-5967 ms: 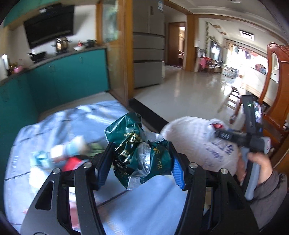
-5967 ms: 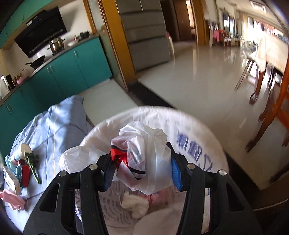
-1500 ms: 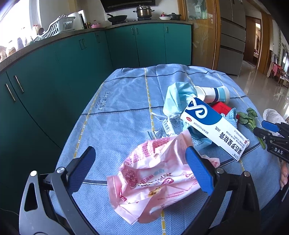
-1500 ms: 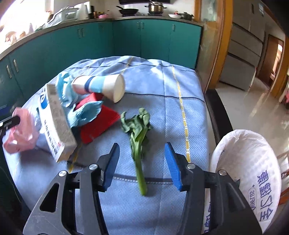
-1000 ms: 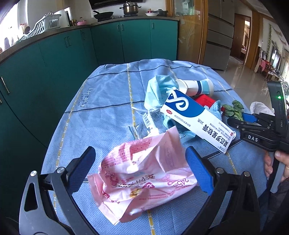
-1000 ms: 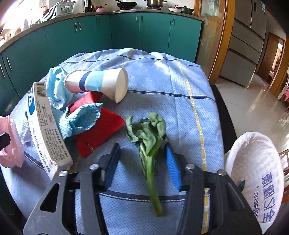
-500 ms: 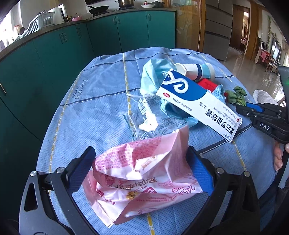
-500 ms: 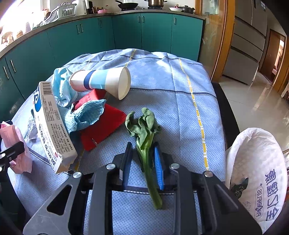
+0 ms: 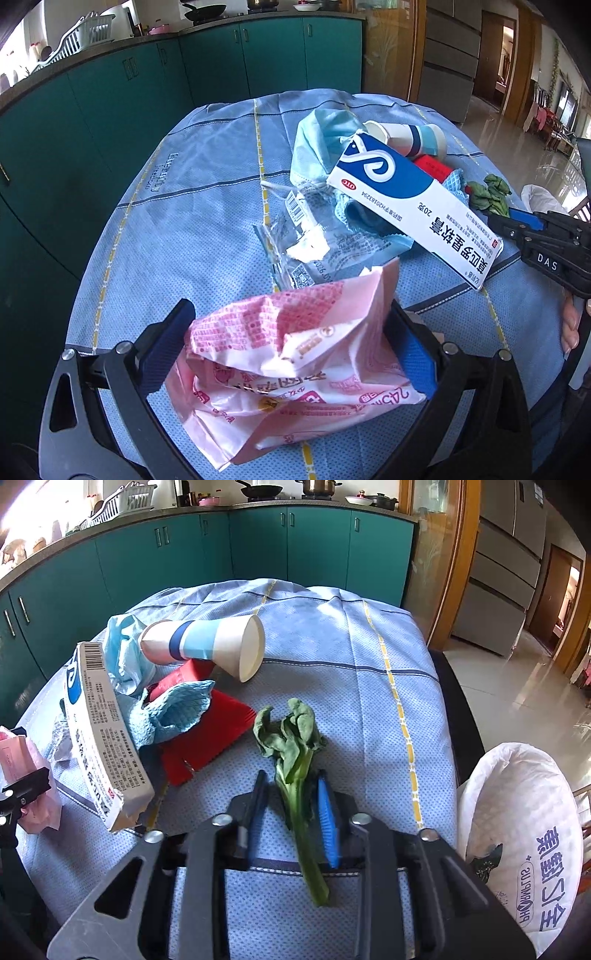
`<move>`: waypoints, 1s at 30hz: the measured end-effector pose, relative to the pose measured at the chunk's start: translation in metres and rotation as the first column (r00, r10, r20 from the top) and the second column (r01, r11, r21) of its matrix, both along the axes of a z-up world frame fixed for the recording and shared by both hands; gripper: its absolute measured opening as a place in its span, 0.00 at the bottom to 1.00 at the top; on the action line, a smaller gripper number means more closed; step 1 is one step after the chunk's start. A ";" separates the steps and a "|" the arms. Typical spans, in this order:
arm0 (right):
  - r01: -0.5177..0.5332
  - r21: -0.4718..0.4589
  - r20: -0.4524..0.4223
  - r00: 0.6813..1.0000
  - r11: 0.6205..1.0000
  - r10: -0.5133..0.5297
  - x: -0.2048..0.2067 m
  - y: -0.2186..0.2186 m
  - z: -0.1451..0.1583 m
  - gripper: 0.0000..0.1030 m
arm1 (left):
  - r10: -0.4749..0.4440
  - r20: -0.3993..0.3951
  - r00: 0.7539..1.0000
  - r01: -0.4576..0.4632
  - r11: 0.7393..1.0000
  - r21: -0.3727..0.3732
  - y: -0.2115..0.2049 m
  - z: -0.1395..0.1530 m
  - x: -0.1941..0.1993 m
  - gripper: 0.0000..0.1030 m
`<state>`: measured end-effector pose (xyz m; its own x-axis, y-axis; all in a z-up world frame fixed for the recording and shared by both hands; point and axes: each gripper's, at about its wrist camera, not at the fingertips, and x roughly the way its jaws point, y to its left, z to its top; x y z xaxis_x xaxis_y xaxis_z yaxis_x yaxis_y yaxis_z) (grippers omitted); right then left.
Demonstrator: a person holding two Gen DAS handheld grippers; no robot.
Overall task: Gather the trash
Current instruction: 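Grasp the pink plastic wrapper with the left gripper while the right holds the greens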
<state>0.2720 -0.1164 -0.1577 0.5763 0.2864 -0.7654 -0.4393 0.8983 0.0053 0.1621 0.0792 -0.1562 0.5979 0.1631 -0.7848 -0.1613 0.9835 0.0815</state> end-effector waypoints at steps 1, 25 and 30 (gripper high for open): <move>0.003 -0.004 0.002 1.000 1.000 -0.003 0.000 0.000 0.000 0.38 | 0.002 0.000 1.000 -0.002 1.000 0.001 0.000 0.000 0.000 0.97; -0.019 0.041 0.001 1.000 0.999 0.019 -0.005 -0.007 0.004 0.16 | 0.014 0.015 1.000 -0.014 1.000 0.006 -0.004 0.007 -0.005 0.47; -0.015 0.046 0.015 1.000 0.999 0.015 -0.007 -0.009 0.006 0.14 | 0.012 0.048 0.999 -0.013 1.000 0.013 -0.006 0.019 -0.012 0.42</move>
<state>0.2645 -0.1249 -0.1512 0.5830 0.3300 -0.7425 -0.4530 0.8906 0.0402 0.1501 0.0734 -0.1374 0.6327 0.1809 -0.7530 -0.1777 0.9803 0.0862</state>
